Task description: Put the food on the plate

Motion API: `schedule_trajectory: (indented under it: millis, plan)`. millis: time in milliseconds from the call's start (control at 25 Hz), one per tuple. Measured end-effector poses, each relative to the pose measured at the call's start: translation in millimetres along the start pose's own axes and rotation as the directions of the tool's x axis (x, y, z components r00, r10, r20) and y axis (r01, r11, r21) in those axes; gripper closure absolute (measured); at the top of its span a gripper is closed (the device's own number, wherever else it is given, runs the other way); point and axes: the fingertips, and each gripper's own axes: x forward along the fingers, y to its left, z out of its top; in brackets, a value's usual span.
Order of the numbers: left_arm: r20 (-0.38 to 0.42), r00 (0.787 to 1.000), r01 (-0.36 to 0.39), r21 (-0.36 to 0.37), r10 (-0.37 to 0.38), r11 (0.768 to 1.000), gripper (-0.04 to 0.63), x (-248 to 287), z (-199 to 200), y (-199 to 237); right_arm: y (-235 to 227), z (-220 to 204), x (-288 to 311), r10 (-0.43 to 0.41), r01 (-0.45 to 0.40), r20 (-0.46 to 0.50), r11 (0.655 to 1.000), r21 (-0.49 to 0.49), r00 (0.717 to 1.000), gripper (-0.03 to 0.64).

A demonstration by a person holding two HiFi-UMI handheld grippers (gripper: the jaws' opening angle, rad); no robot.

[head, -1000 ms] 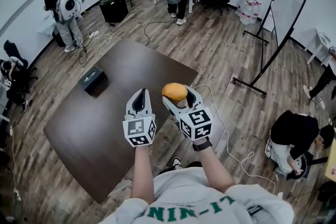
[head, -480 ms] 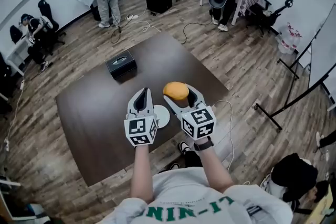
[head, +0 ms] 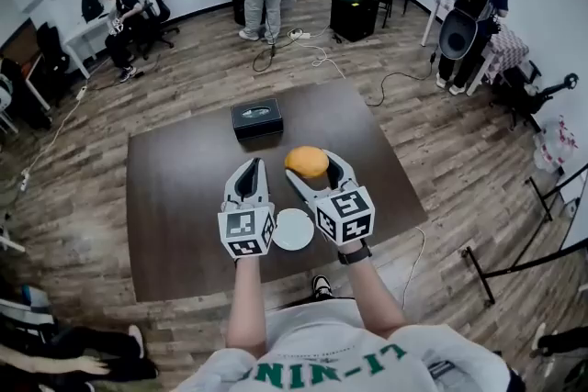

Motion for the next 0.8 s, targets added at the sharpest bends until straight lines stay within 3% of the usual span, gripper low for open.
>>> schedule_trajectory:
  millis: [480,800]
  plan:
    - [-0.052,0.988,-0.148,-0.015,0.147,0.989,0.58,31,-32,35,-7,-39,75,0.198,-0.204,-0.143,0.979,-0.029,0.97,0.273]
    - [-0.108,0.974,-0.202,-0.034,0.198,0.979,0.58,32,-60,51,-11,-102,104,0.244,-0.247,-0.275,0.969,0.022,0.93,0.273]
